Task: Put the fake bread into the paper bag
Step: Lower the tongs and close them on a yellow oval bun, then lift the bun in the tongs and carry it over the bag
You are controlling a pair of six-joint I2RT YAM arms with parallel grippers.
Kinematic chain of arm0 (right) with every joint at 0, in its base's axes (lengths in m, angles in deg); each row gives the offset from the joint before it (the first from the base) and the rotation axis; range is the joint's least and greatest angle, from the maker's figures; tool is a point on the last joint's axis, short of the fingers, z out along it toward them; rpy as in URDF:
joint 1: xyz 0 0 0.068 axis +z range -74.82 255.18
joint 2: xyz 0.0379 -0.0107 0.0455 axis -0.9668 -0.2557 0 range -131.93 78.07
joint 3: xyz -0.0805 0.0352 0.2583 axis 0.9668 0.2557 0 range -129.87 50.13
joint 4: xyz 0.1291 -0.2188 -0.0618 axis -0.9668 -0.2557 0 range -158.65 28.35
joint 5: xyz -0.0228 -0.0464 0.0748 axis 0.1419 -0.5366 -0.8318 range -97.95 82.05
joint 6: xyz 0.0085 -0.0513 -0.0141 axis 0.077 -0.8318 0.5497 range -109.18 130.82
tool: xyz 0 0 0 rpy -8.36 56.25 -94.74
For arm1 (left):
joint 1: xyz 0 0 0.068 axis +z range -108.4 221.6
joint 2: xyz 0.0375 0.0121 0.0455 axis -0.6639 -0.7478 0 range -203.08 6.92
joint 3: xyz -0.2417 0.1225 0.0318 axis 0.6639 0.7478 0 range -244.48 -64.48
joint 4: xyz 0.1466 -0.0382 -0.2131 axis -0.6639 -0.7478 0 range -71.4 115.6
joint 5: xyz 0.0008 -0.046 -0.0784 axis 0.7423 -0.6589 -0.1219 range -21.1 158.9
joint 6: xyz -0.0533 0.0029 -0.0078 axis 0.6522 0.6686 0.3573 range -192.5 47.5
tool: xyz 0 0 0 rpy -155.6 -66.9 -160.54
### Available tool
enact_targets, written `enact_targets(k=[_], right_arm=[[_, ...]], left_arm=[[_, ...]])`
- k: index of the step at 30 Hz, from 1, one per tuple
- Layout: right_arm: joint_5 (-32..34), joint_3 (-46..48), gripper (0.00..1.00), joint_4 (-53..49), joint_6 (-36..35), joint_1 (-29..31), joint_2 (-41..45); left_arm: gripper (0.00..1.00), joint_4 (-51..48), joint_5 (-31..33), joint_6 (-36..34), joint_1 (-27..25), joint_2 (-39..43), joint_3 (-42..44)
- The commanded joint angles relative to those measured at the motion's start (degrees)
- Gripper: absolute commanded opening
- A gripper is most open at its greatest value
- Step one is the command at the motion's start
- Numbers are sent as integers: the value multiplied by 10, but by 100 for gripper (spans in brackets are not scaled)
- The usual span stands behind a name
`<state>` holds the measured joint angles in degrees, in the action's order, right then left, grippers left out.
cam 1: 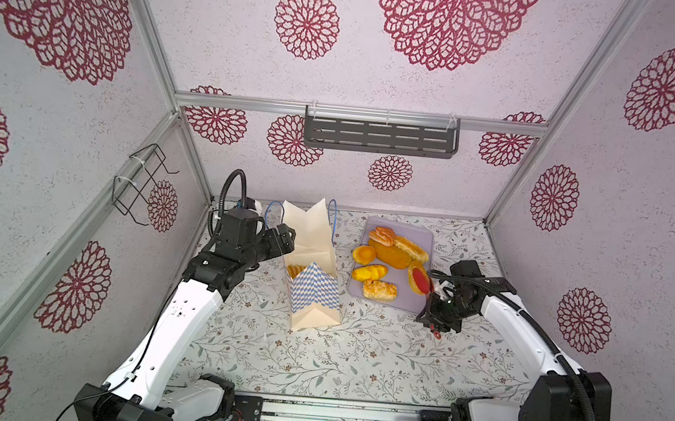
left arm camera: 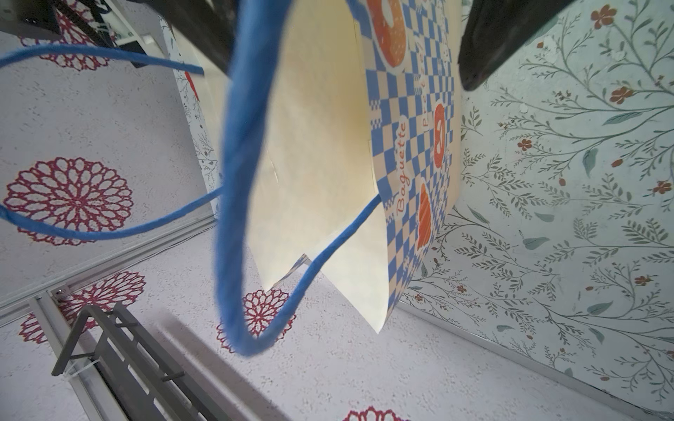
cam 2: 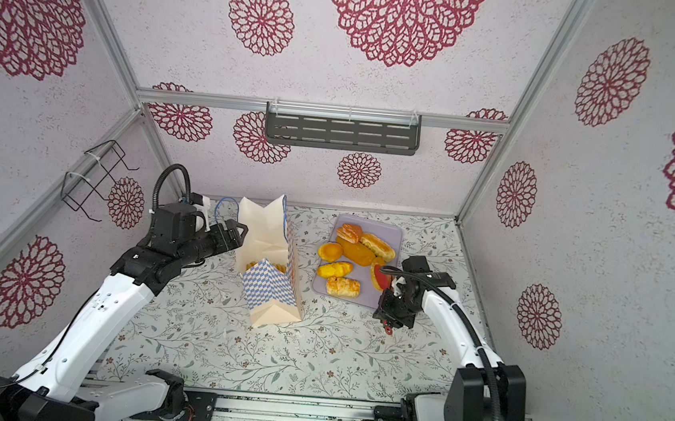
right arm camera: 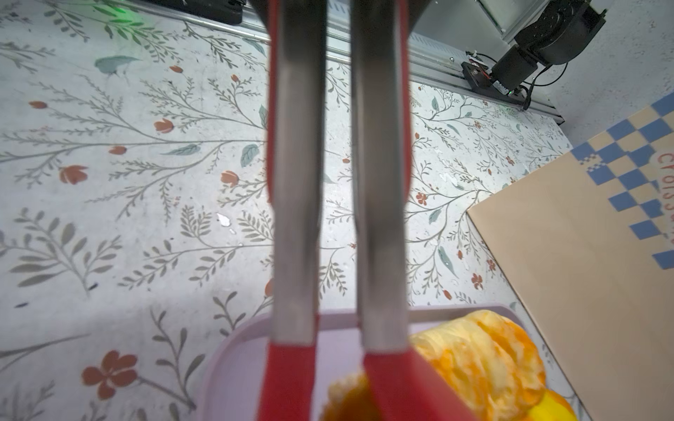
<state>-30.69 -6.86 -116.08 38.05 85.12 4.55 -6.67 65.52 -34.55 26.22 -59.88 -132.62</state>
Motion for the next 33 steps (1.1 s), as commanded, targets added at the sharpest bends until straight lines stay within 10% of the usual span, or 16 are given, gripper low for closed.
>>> enact_targets(k=[1,14,33], right_arm=[[4,-35,25,-5,12,-2,41],[14,-142,23,74,34,28,84],[80,-420,24,139,-81,365,-73]], left_arm=[[86,-2,1,2,1,-2,-20],[76,-26,17,21,1,4,-31],[46,-59,53,34,1,15,-31]])
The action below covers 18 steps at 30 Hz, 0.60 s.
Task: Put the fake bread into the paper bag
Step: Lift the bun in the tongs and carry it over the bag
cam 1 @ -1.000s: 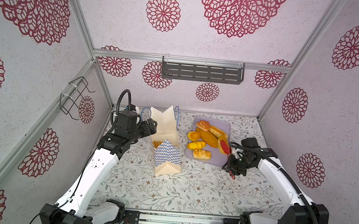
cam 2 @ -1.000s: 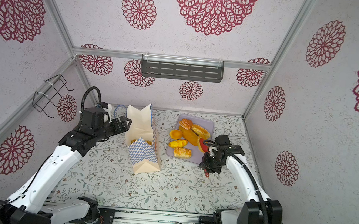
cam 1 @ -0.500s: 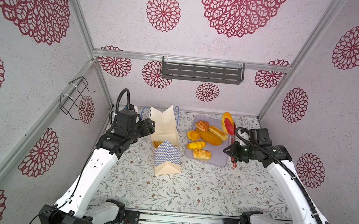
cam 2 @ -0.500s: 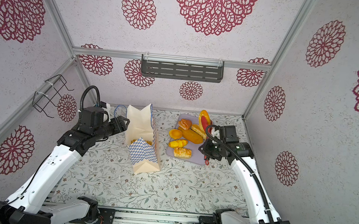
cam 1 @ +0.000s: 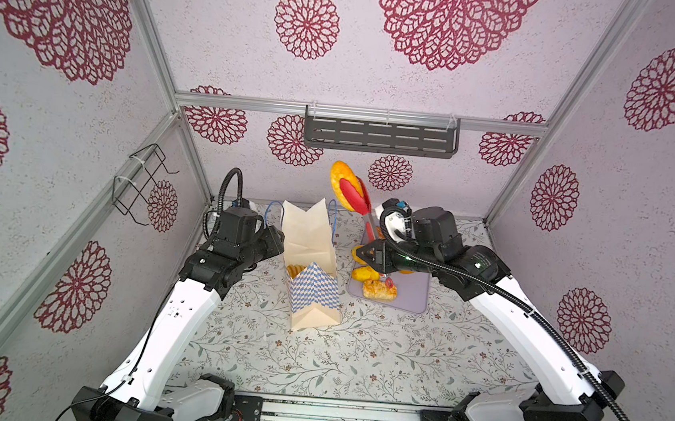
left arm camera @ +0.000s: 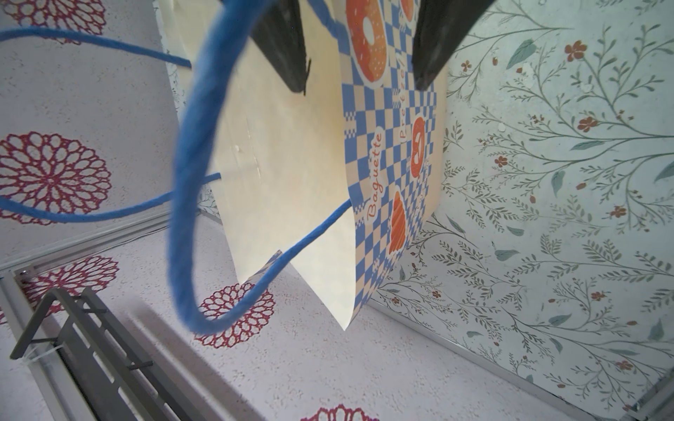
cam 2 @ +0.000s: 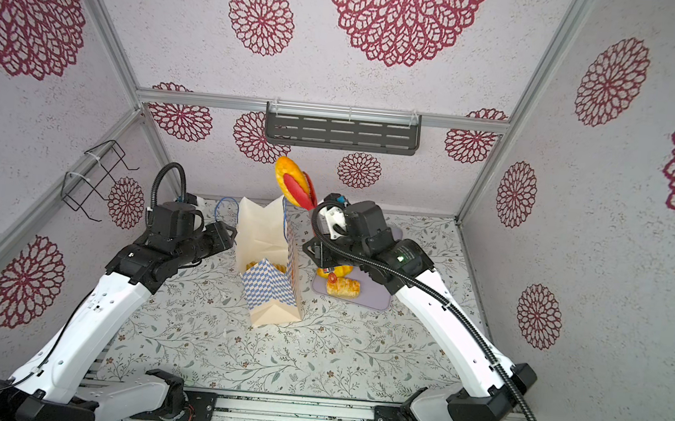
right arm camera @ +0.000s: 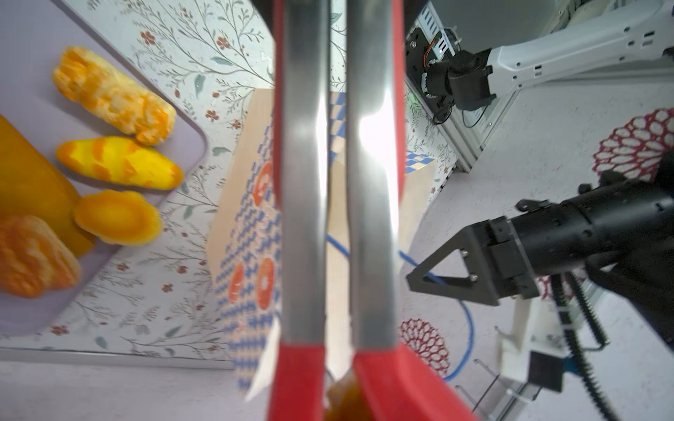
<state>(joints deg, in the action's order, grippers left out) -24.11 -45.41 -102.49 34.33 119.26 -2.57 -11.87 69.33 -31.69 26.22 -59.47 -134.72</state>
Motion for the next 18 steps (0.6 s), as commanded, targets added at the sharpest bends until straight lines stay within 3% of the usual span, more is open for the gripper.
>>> enact_targets(k=[1,18], right_arm=[[16,-37,24,-3,-47,32,-7],[49,10,23,-87,-78,66,-33]], left_arm=[[44,-8,17,5,1,10,-11],[21,3,7,10,2,6,-13]])
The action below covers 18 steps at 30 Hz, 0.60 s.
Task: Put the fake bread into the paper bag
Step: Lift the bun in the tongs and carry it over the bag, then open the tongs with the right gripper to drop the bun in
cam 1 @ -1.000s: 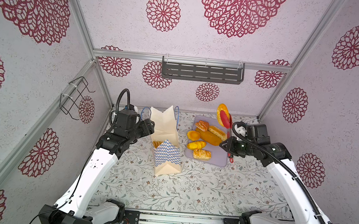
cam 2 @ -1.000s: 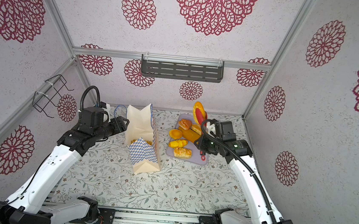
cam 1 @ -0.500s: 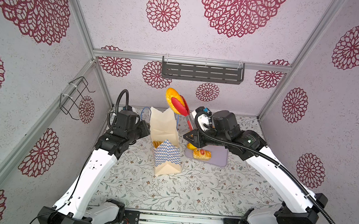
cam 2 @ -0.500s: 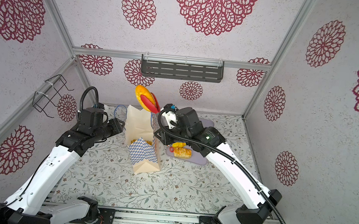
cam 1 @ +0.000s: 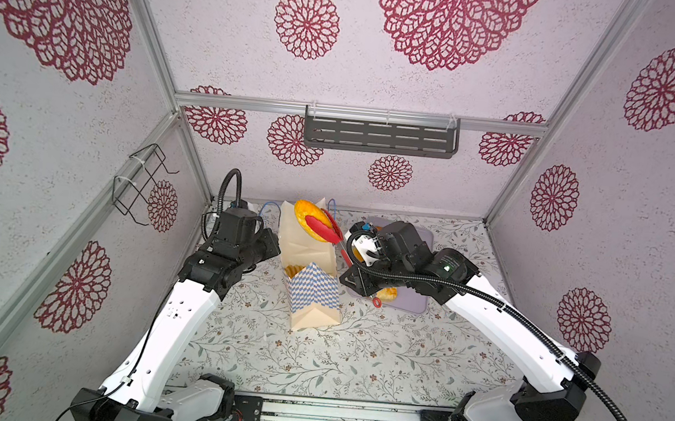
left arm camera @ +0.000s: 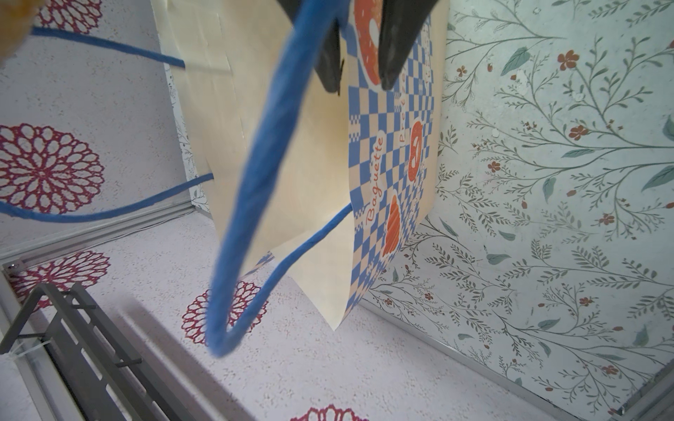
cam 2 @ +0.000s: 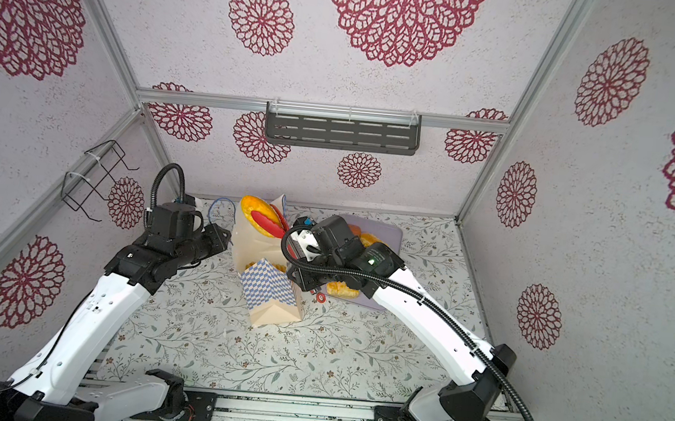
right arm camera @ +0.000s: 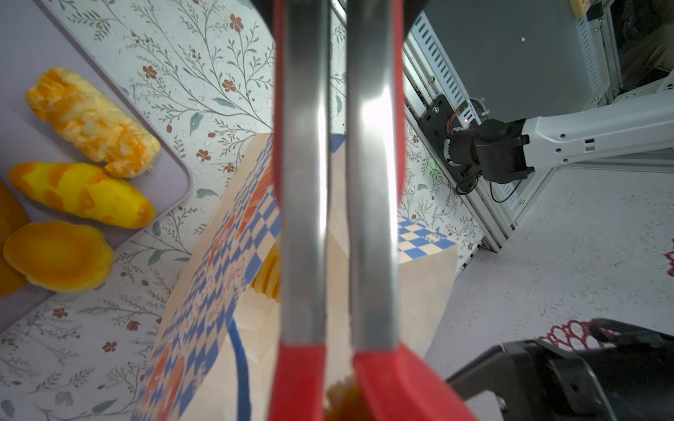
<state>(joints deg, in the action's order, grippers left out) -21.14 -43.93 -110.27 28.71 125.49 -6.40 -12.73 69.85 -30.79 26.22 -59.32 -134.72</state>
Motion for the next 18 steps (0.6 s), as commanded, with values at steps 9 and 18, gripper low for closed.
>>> enact_targets(k=[9,18], right_arm=[[27,1,27,-37,-35,5,-14],[32,4,36,-28,-39,5,-20]], left_arm=[[20,20,-5,3,1,4,-13],[20,25,-15,3,1,-9,-19]])
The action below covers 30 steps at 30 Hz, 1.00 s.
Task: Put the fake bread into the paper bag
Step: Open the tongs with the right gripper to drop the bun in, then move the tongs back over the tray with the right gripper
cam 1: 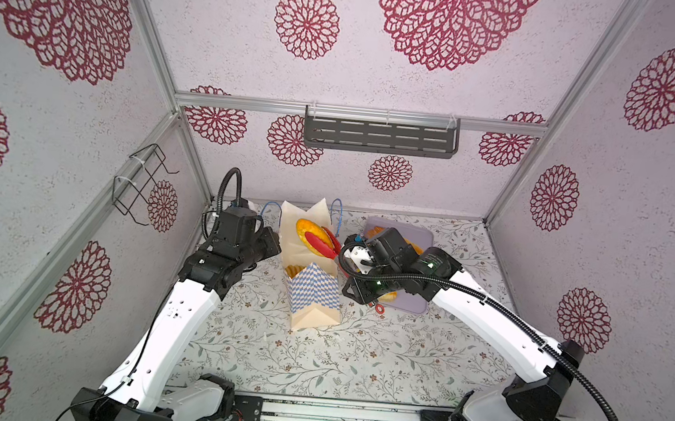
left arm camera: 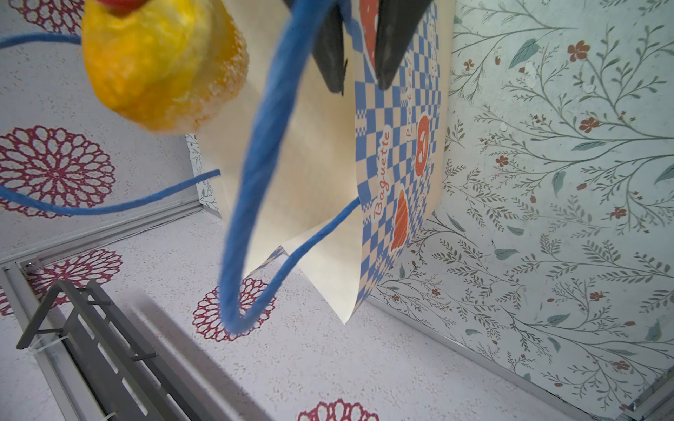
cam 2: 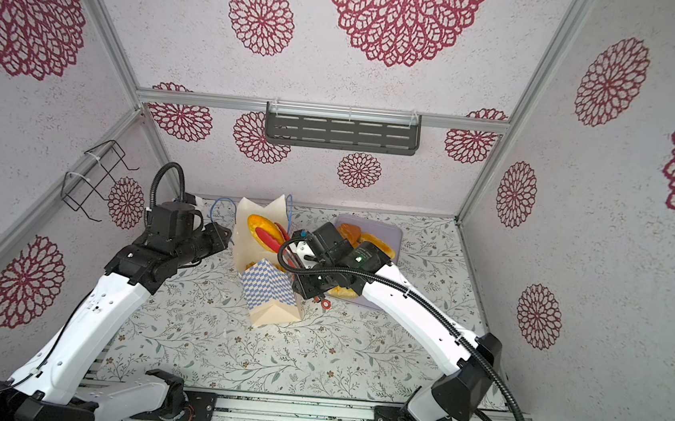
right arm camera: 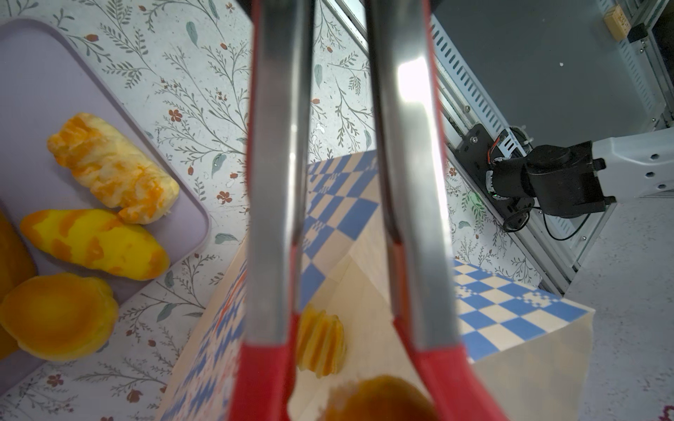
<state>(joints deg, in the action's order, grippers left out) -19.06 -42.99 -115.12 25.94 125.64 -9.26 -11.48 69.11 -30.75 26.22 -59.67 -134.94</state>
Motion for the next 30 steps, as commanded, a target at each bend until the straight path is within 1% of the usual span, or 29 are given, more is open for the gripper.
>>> enact_targets(k=[1,14,18,25,30], right_arm=[[11,-9,38,20,-13,3,7],[23,-16,56,33,-11,3,1],[21,-16,59,40,-9,3,1],[21,-32,59,54,-11,3,7],[44,-40,56,83,-10,1,45]], left_arm=[[20,13,-9,3,1,-6,-17],[20,19,-18,3,1,-5,-19],[20,21,-16,3,2,-1,-15],[20,20,-16,3,1,-2,-15],[20,20,-16,2,1,-3,-17]])
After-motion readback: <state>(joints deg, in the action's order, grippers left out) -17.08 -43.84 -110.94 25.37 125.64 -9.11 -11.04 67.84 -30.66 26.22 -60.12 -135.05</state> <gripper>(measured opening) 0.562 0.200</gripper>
